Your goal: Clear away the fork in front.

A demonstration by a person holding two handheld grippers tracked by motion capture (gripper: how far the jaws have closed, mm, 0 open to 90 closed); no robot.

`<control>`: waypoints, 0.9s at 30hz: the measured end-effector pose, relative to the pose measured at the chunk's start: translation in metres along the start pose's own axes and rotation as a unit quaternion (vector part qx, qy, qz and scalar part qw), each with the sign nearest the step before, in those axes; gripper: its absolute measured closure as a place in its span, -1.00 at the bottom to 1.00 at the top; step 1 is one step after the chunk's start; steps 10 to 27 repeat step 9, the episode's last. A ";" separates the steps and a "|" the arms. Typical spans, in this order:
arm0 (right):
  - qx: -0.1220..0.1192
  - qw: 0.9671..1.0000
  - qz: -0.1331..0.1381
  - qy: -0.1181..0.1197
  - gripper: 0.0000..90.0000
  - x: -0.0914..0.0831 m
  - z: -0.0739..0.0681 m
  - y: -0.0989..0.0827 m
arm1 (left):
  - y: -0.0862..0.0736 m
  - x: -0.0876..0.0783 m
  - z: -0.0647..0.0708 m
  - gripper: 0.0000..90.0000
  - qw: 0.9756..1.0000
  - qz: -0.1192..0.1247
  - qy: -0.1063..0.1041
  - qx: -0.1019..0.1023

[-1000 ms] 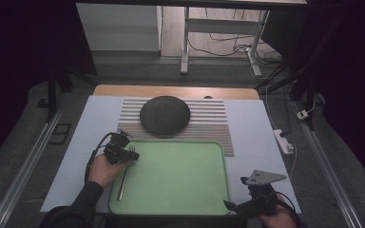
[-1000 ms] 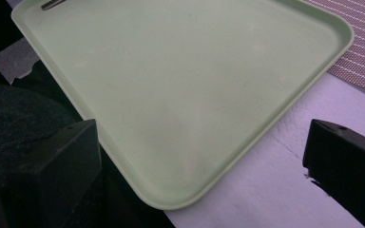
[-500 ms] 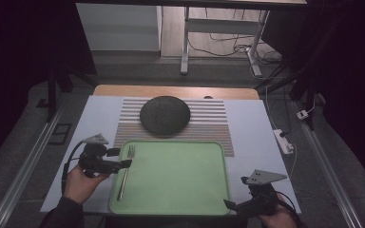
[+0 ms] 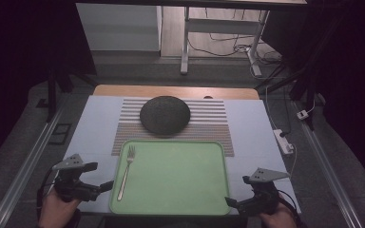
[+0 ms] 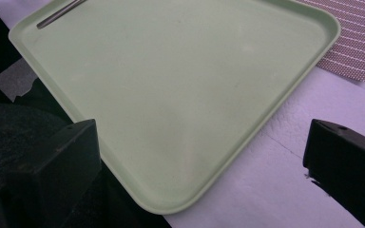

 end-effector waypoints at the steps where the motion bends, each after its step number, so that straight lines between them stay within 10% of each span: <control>1: 0.001 1.000 0.000 0.001 -1.00 0.000 0.000 0.000 | -0.002 -0.002 0.000 -1.00 1.000 -0.004 0.005 -0.002; 27: 0.001 1.000 -0.004 0.000 -1.00 0.001 0.001 0.000 | -0.008 -0.004 -0.001 -1.00 1.000 -0.016 0.017 -0.006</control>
Point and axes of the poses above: each handheld gripper's, and its own axes: x roughly forward along the jaws, y roughly out of its top, z roughly to its right, the point moved 5 cm from there along x, roughly forward along the jaws, and after that the axes turned 10 degrees about z, right-handed, at the moved point
